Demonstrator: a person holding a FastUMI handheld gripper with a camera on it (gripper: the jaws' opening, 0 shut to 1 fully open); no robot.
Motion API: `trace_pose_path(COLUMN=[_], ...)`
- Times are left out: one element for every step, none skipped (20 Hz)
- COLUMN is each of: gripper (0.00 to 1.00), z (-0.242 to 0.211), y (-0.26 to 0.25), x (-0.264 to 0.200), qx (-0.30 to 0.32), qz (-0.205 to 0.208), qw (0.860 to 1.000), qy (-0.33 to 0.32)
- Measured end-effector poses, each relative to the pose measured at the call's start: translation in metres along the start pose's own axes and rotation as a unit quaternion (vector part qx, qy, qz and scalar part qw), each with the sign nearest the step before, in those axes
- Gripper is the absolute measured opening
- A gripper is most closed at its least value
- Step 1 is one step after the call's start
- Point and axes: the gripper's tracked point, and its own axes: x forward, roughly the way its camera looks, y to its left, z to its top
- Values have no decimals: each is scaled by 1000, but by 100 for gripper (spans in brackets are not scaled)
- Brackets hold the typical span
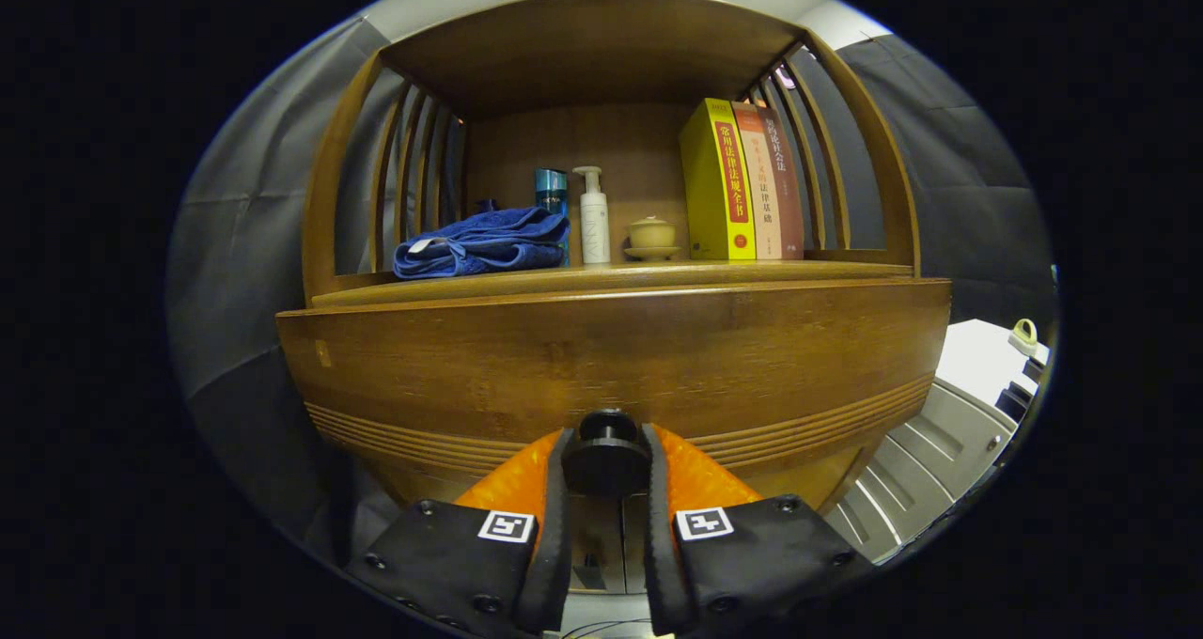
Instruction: Pull open the drawer, take out the items inside it, and place them on the countertop above the cabinet.
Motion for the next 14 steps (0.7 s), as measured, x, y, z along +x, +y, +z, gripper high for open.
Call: trace_pose_path(gripper=[41, 41, 41, 41, 41, 41, 41, 41, 41, 41, 41, 41, 41, 41], z=[-2, -3, -5, -7, -8, -10, -12, -12, -14, -15, -16, -17, -19, -19], y=[1, 0, 1, 1, 1, 1, 0, 1, 1, 0, 0, 1, 0, 0], x=[-8, -17, -28, -37, -45, -54, -60, -68, -75, -81, -87, -91, -97, -102], qx=[3, 2, 1, 2, 1, -1, -2, -1, -2, -3, -3, -4, -4, -3], qz=[0, 2, 5, 8, 11, 13, 13, 13, 12, 12, 13, 14, 15, 14], qw=[1000, 1000, 1000, 1000, 999, 999, 999, 999, 999, 999, 999, 999, 999, 999], qy=[4, 11, 19, 26, 33, 37, 41, 41, 43, 43, 45, 46, 50, 52])
